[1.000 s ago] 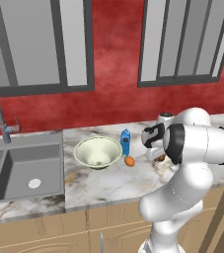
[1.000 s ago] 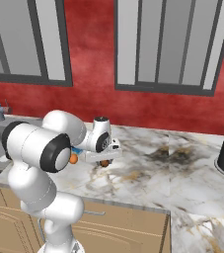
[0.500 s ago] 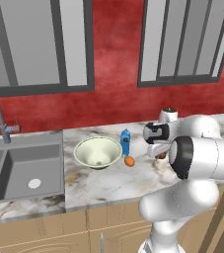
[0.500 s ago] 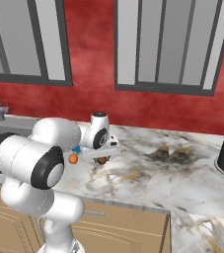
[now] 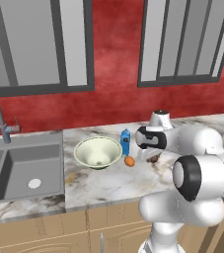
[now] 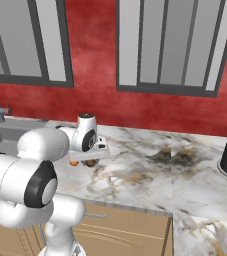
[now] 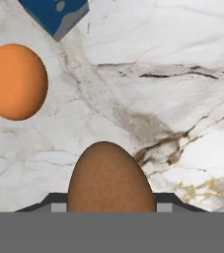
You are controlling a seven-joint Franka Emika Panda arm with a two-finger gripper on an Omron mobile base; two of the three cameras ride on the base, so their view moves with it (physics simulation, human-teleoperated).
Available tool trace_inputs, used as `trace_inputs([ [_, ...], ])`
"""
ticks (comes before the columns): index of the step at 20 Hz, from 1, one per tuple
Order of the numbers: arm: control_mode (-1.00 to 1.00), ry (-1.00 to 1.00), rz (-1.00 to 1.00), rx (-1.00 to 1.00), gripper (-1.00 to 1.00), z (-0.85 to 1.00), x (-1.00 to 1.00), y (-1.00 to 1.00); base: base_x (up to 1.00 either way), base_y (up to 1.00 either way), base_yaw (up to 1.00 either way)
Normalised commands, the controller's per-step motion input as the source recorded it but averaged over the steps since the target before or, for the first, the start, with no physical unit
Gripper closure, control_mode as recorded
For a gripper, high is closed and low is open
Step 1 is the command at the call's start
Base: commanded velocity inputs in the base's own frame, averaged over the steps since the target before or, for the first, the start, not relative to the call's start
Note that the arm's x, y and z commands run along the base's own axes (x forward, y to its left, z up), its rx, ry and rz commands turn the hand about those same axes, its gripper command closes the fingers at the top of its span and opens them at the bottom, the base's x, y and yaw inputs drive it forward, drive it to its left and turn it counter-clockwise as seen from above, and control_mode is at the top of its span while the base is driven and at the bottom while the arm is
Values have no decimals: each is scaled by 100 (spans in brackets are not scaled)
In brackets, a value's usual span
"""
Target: Gather the eggs and milk located in the vicinity of the sink area and place them right next to the bowl.
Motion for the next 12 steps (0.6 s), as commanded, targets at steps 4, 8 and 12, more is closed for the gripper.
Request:
trace_inputs([
  [4,-100,0,-4,0,100,0,-16,40,0,0,0],
  [8,-100,0,-3,0,100,-1,-12,65,0,0,0],
  [12,-100,0,-6,3,100,-5,-18,63,0,0,0],
])
